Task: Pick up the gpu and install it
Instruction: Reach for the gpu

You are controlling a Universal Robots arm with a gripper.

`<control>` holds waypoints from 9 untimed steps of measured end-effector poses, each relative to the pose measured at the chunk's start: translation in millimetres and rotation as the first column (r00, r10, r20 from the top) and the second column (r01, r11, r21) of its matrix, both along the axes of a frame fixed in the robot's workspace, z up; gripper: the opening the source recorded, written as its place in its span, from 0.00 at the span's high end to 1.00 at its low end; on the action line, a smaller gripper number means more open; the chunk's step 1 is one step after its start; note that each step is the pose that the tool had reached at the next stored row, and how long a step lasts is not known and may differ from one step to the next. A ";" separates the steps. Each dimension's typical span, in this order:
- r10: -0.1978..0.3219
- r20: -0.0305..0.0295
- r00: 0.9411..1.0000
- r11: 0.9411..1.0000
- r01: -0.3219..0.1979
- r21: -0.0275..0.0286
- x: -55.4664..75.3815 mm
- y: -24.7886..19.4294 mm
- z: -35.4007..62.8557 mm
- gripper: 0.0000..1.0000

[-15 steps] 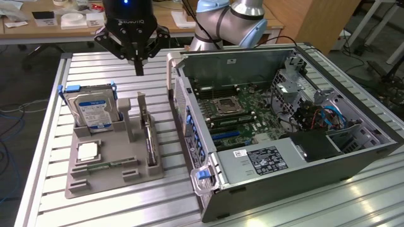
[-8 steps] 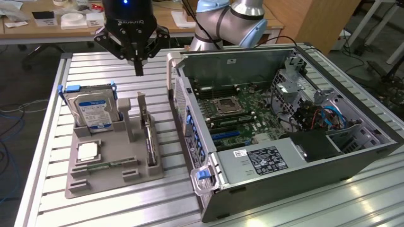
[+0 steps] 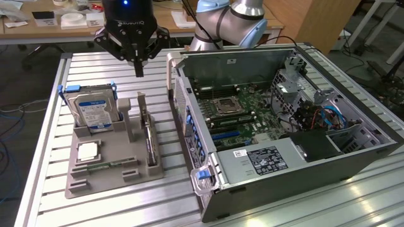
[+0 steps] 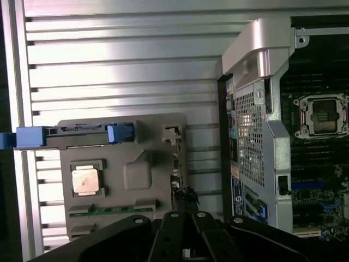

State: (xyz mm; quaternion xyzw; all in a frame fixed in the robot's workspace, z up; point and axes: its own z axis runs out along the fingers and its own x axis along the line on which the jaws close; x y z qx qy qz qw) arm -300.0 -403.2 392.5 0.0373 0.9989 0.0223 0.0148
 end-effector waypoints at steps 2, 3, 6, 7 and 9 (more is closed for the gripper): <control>0.000 0.000 1.000 1.000 0.000 0.000 0.0 -2.7 0.0 0.89; 0.000 0.000 1.000 1.000 0.000 0.000 0.0 -4.1 0.0 0.89; 0.000 0.000 1.000 1.000 0.000 0.000 0.0 -7.3 0.0 0.89; 0.000 0.000 1.000 1.000 0.000 0.000 0.0 -8.1 0.0 0.89; 0.000 0.000 1.000 1.000 0.000 0.000 0.0 -9.3 0.0 0.89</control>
